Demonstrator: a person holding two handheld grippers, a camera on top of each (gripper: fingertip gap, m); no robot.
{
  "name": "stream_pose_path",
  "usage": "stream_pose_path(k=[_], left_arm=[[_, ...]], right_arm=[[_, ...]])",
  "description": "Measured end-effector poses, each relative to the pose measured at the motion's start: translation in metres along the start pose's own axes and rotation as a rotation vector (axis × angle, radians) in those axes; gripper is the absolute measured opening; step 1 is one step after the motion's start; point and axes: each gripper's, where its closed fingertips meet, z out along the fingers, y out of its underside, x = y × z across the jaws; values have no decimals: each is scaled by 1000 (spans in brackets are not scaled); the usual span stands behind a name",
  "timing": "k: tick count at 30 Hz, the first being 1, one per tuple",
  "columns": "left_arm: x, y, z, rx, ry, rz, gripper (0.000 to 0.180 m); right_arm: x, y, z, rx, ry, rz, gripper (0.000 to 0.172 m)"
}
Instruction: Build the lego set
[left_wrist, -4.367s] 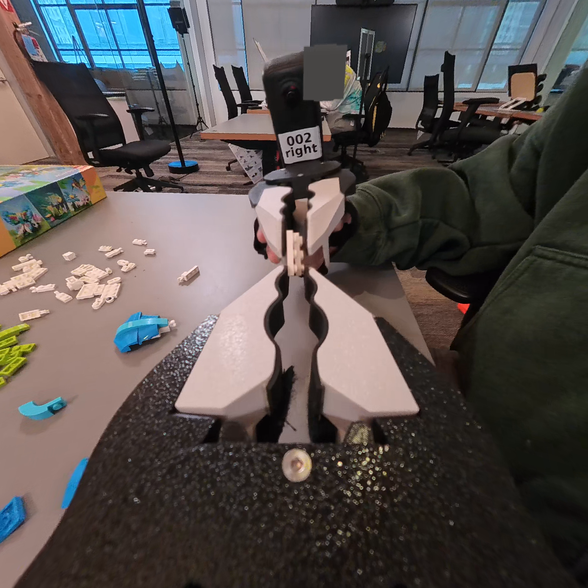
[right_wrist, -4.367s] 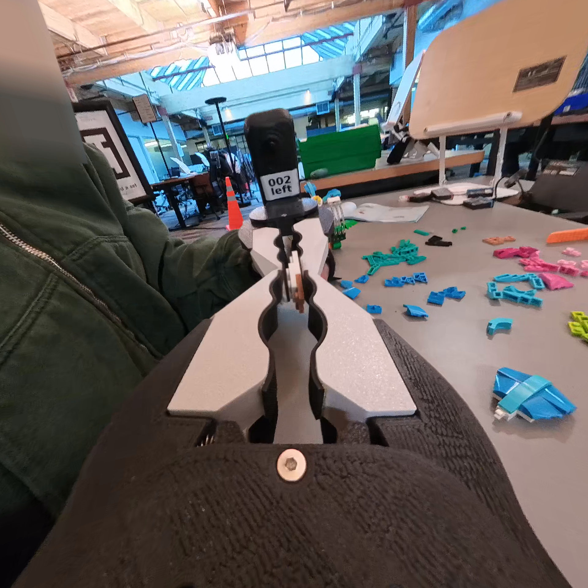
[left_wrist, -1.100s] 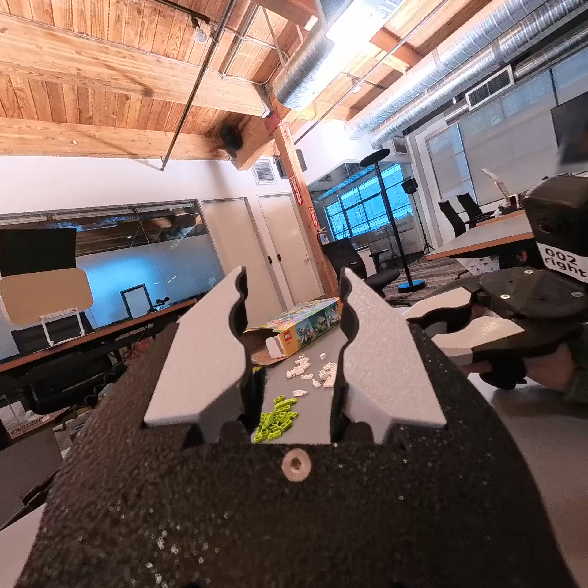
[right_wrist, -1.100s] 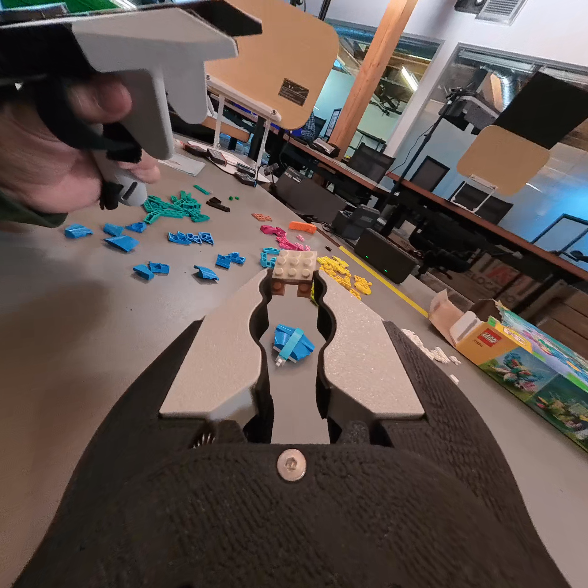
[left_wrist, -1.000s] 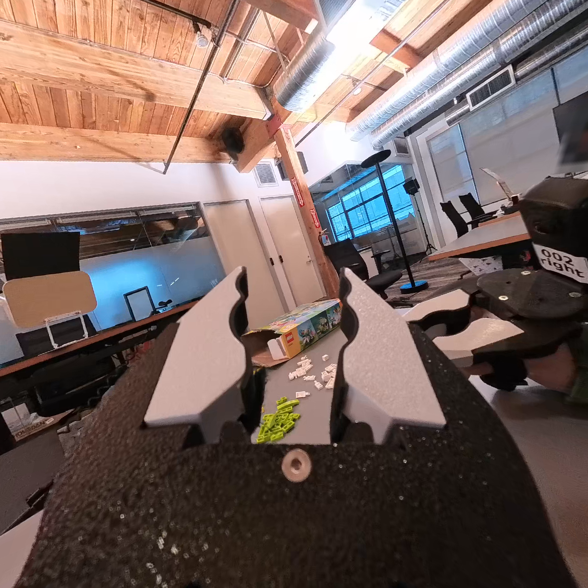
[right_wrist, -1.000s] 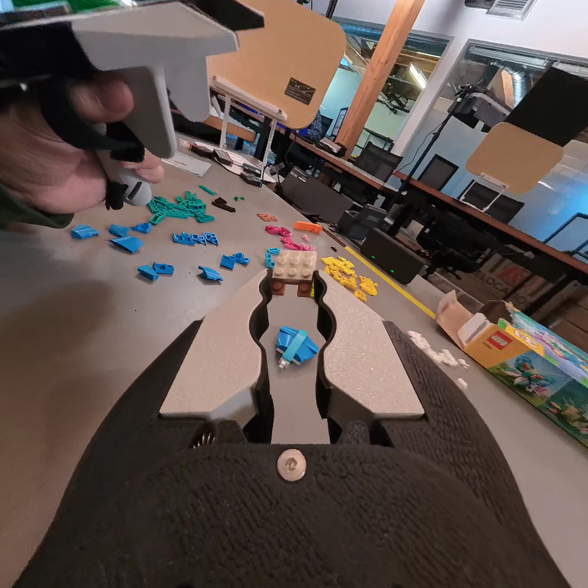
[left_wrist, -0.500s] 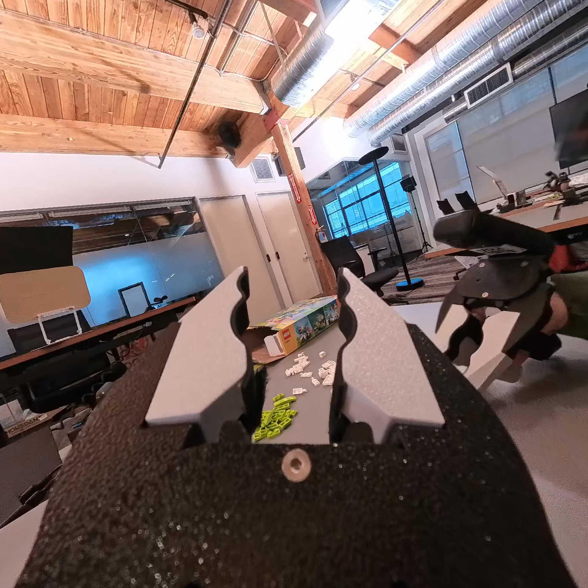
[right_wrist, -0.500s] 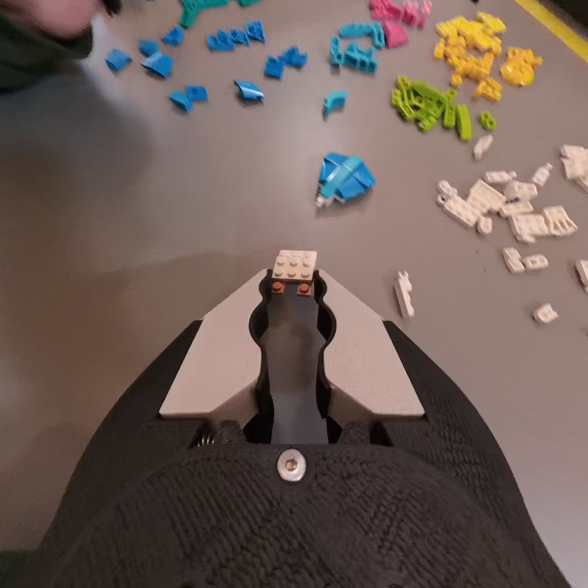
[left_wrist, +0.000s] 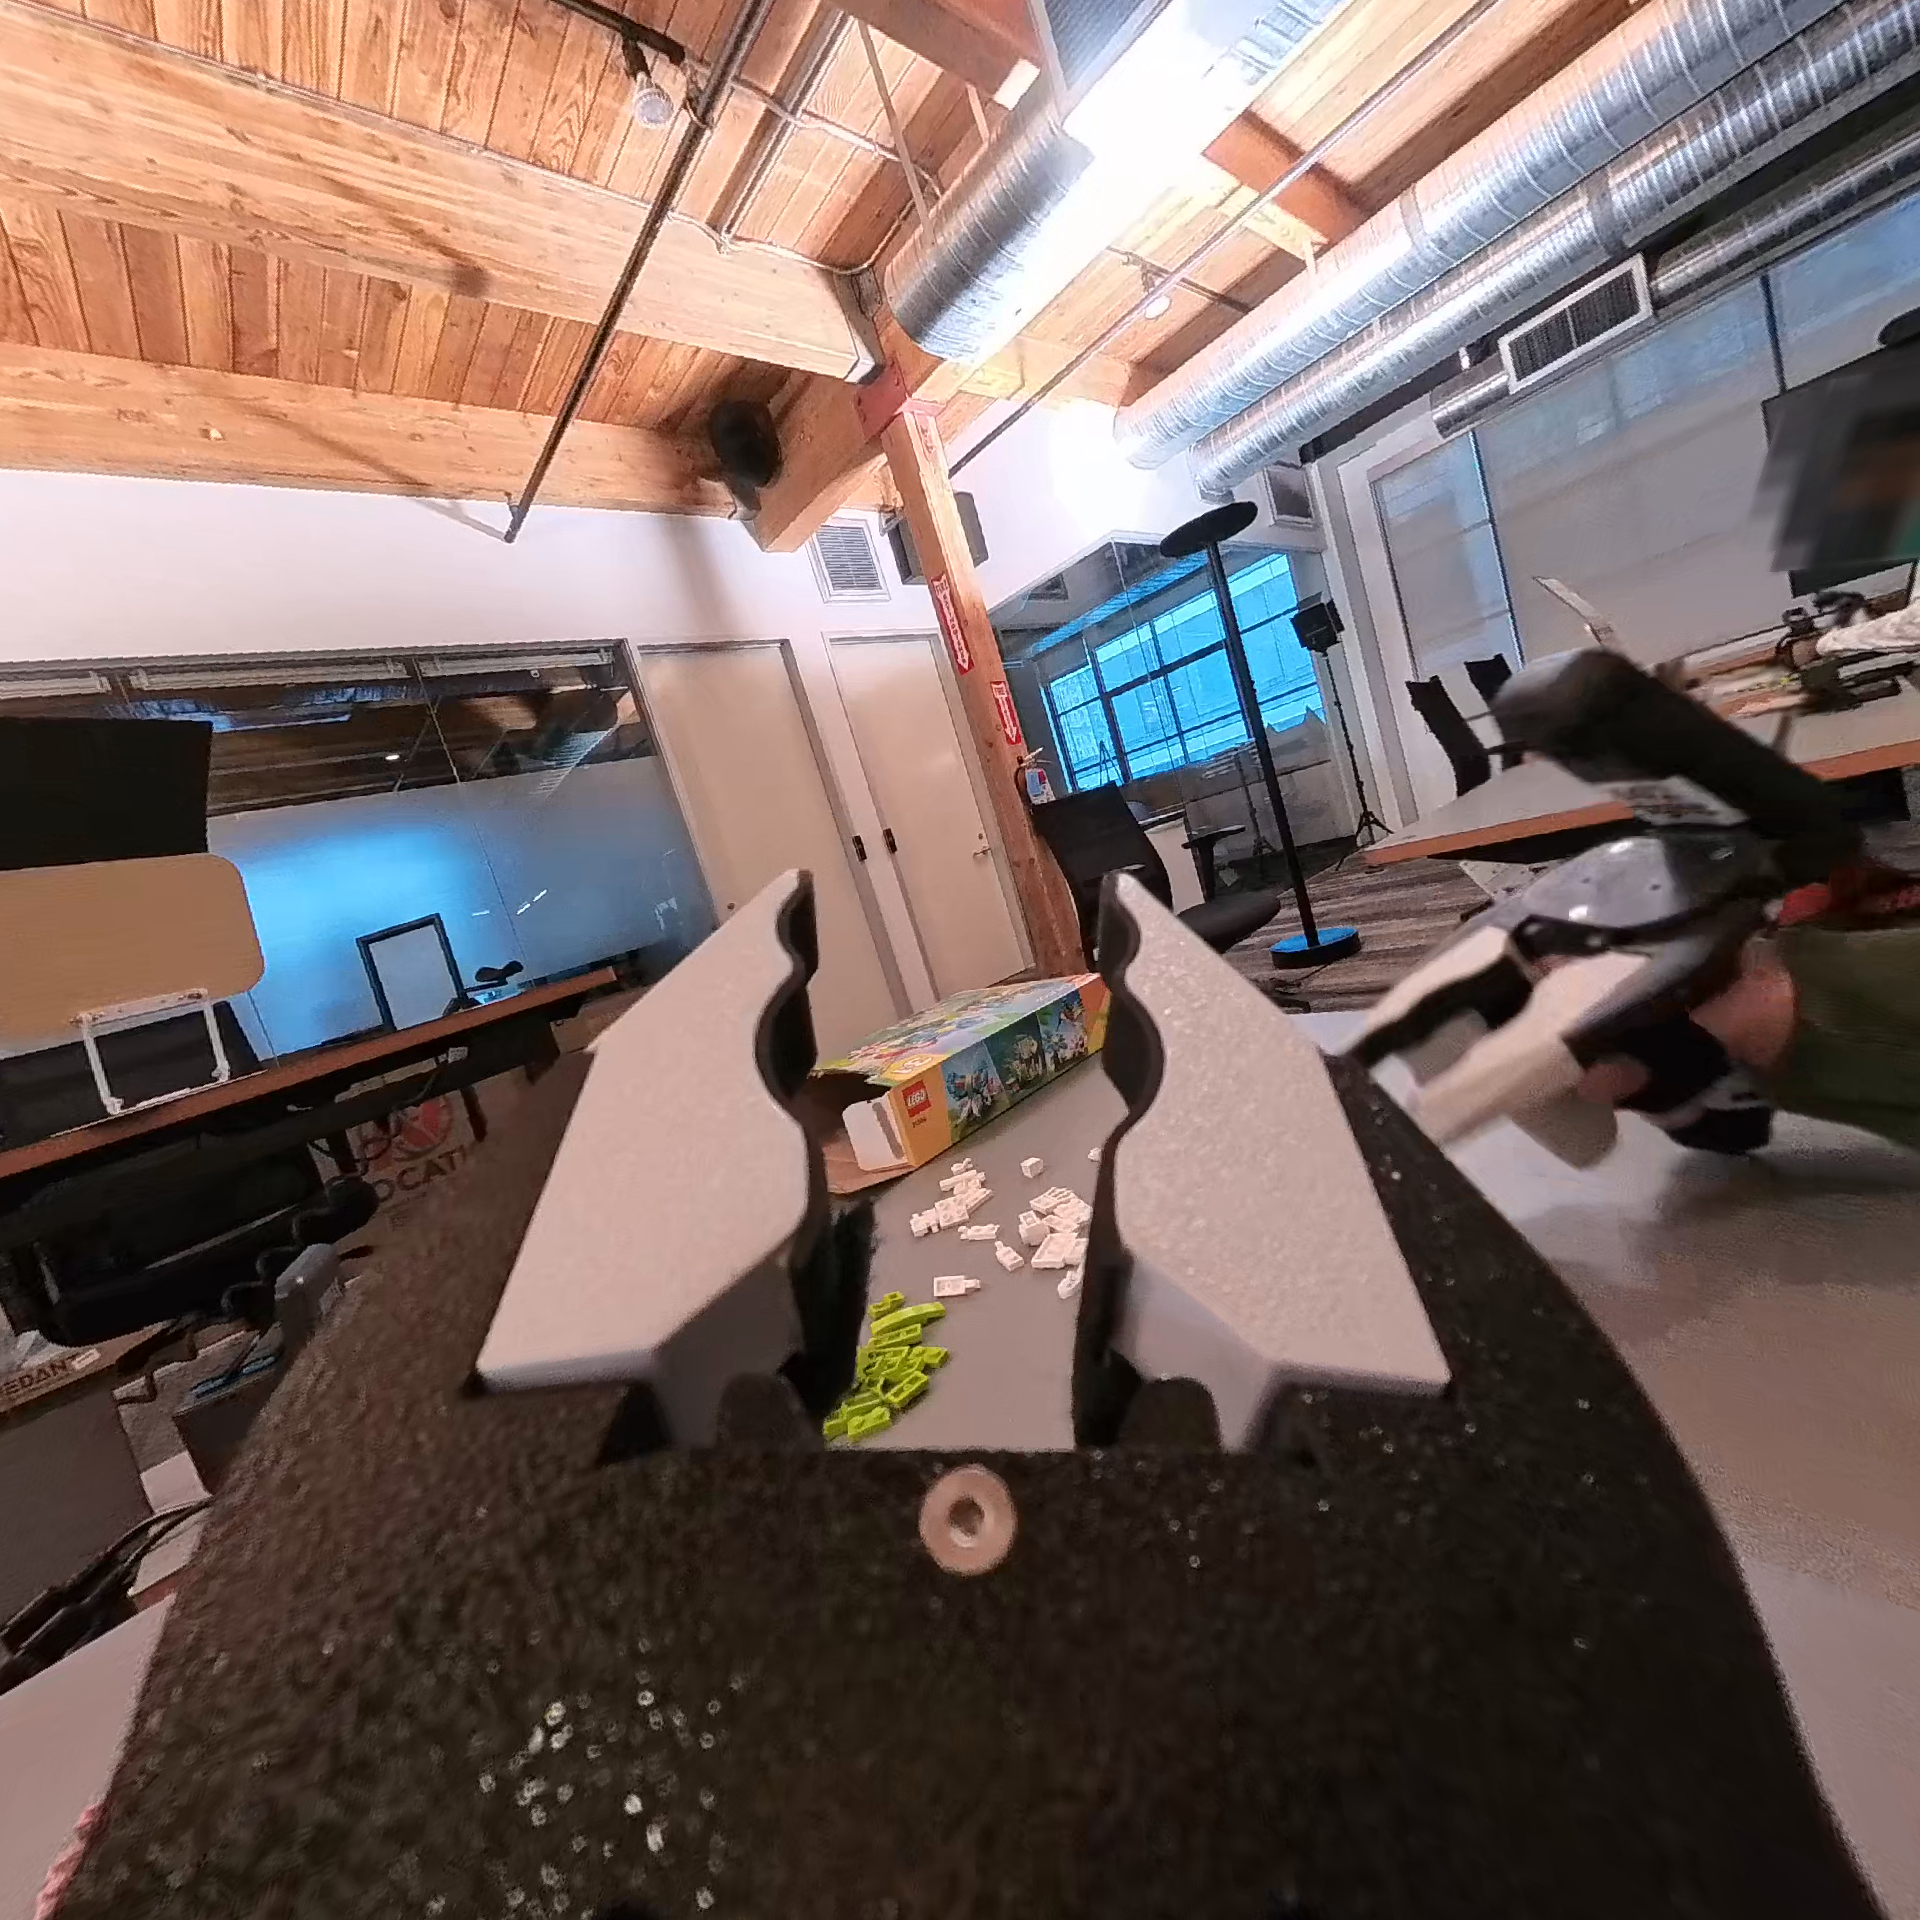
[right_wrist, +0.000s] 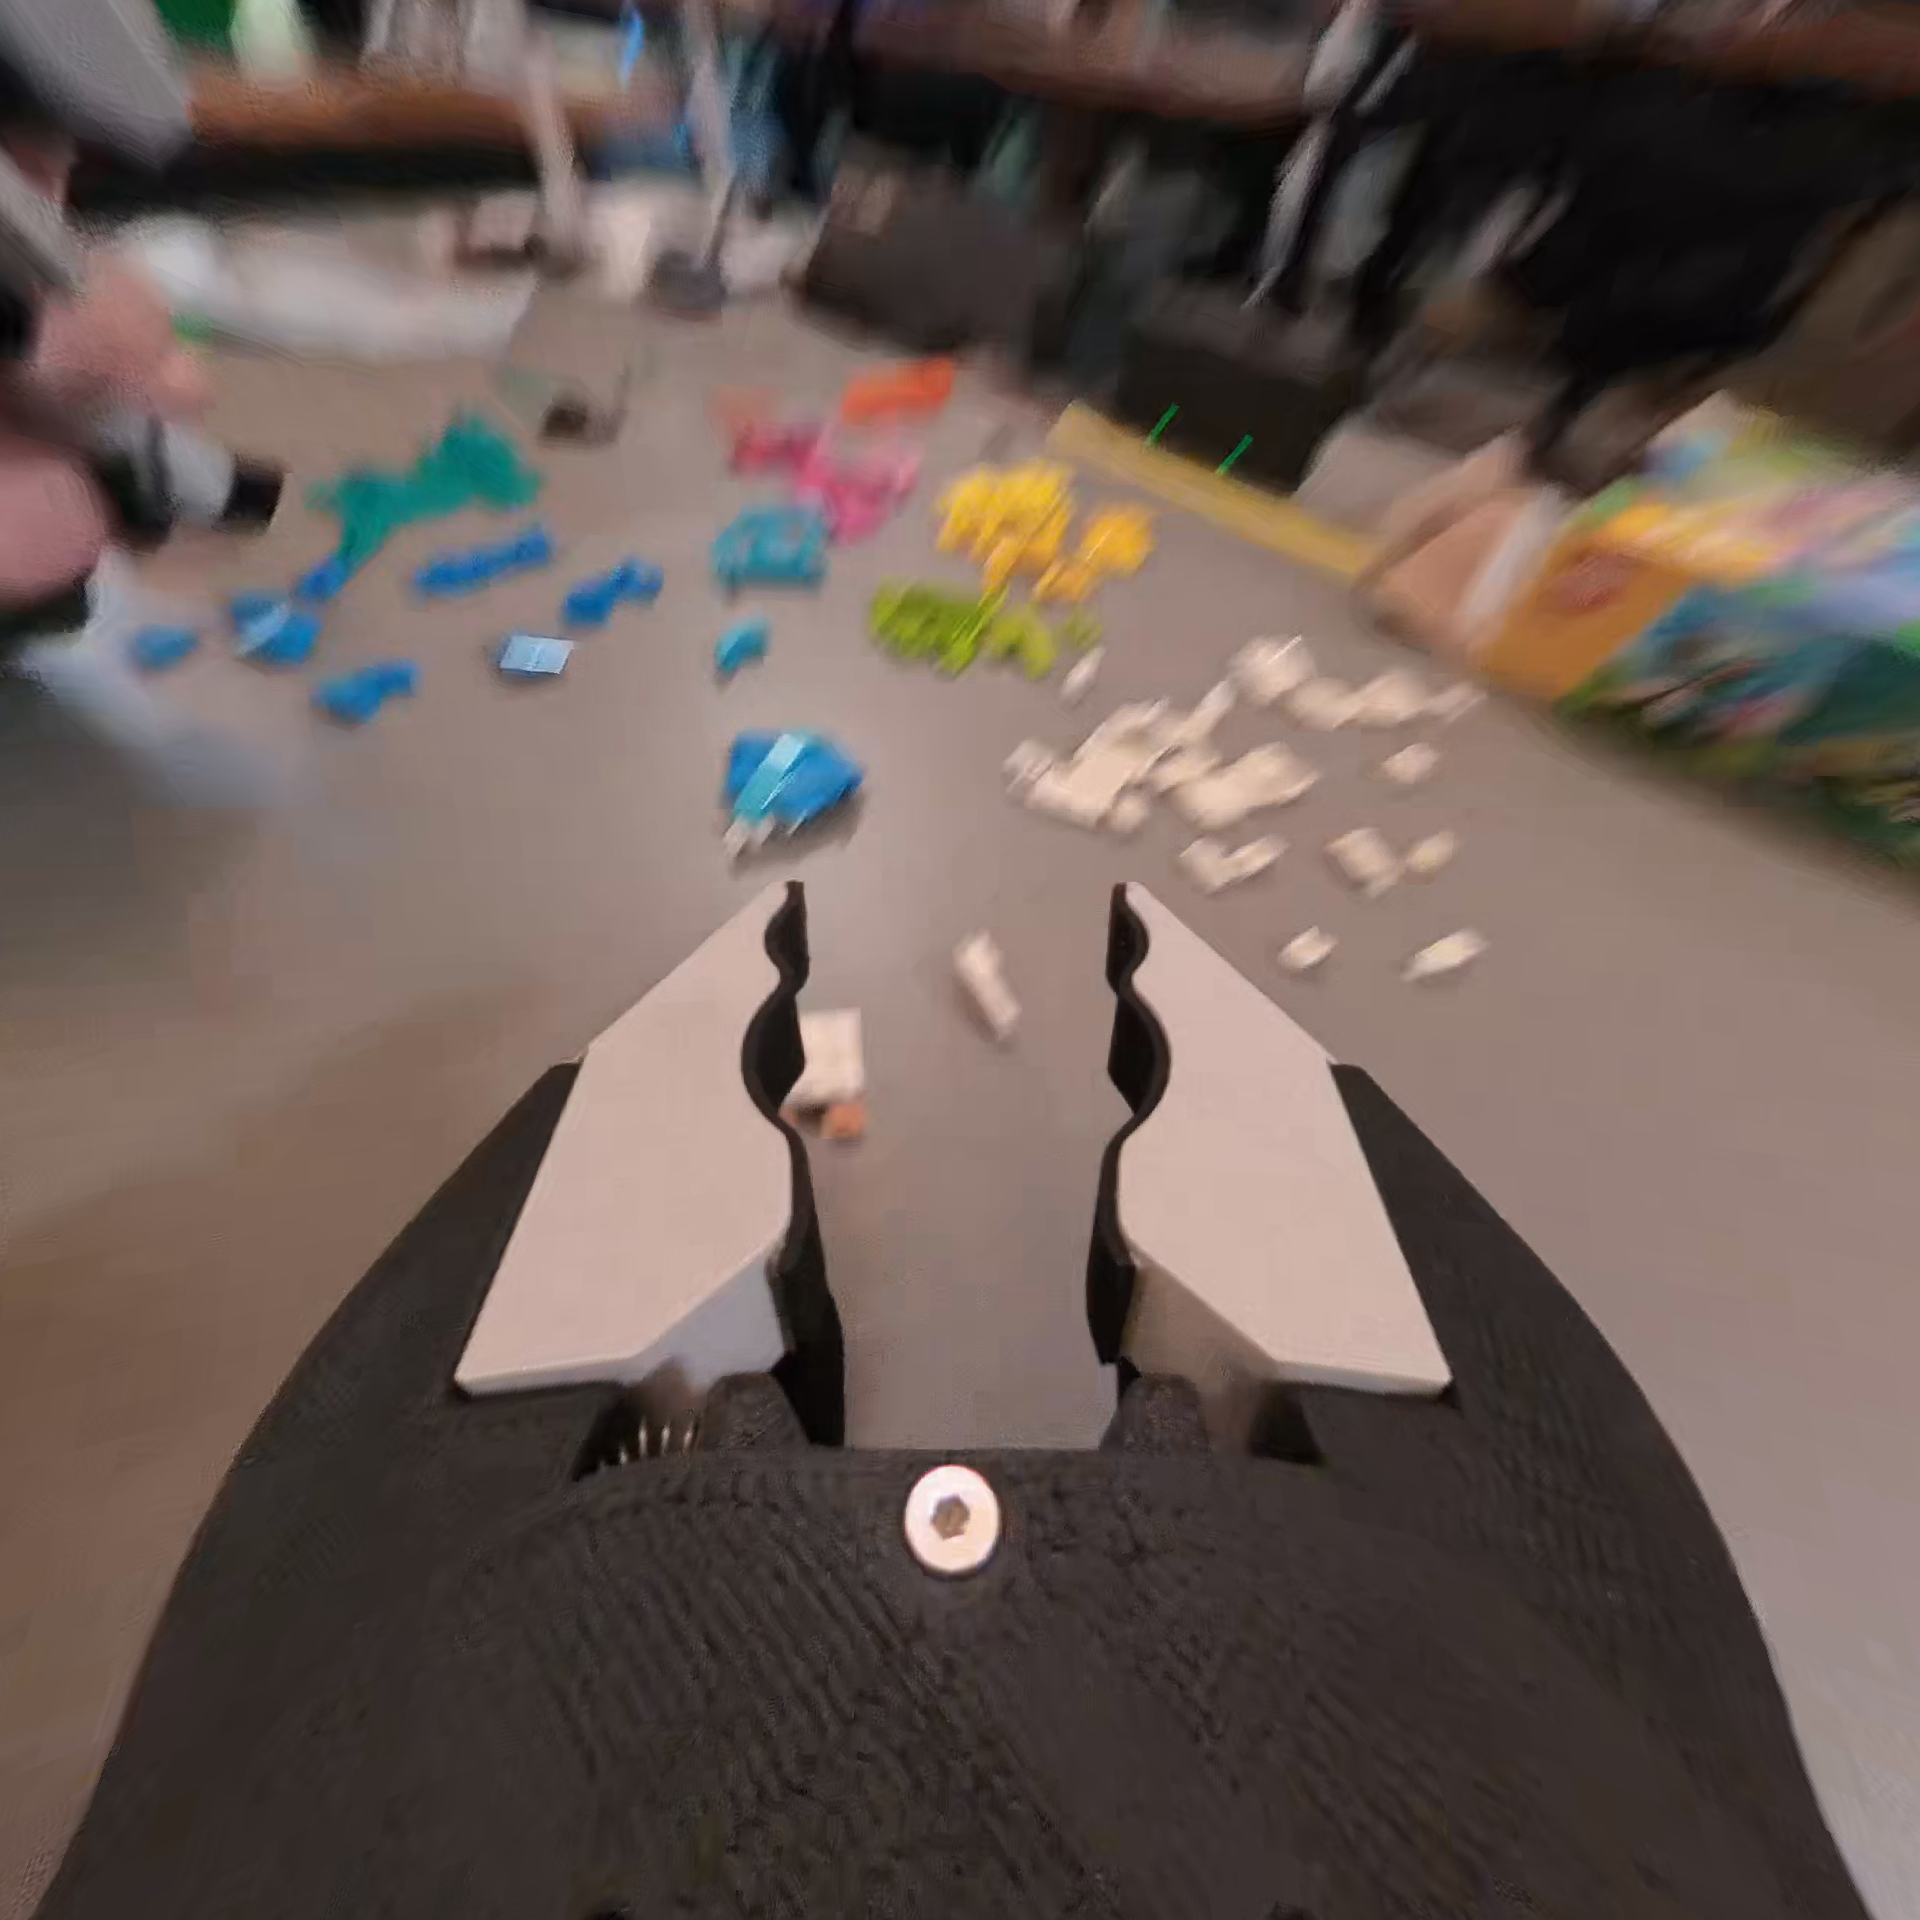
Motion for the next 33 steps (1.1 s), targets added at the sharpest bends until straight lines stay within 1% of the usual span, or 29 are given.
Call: stream_pose_path(k=[1, 2, 4, 5, 6, 7, 10, 16, 18, 21, 23, 25, 33], left_arm=[[1, -1, 0, 3, 3, 5, 52], [3, -2, 0, 5, 9, 14, 52], [10, -2, 0, 8, 27, 34, 51], [13, -2, 1, 8, 40, 39, 51], [17, -1, 1, 5, 52, 40, 51], [21, 0, 1, 3, 65, 40, 50], [31, 3, 2, -7, 96, 45, 49], [35, 4, 2, -10, 114, 48, 45], [36, 4, 2, -10, 120, 44, 43], [37, -2, -1, 25, 118, 69, 31], [40, -13, -5, 74, 119, 115, 23], [43, -21, -7, 106, 125, 152, 18], [63, -24, -9, 123, 185, 202, 7]], right_arm=[[14, -16, -7, 114, 92, -3, 57], [31, -30, -18, 221, 214, -14, 55], [57, -49, -44, 402, 468, -47, 44], [64, -53, -54, 453, 559, -60, 37], [68, -52, -57, 460, 611, -73, 34], [69, -49, -56, 431, 631, -88, 32], [69, -41, -49, 352, 653, -138, 28], [65, -38, -41, 285, 663, -235, 24], [60, -38, -38, 279, 642, -258, 24], [49, -43, -33, 307, 585, -292, 24], [47, -42, -31, 299, 574, -299, 25], [47, -41, -29, 288, 570, -299, 25], [47, -39, -27, 269, 565, -309, 25]])
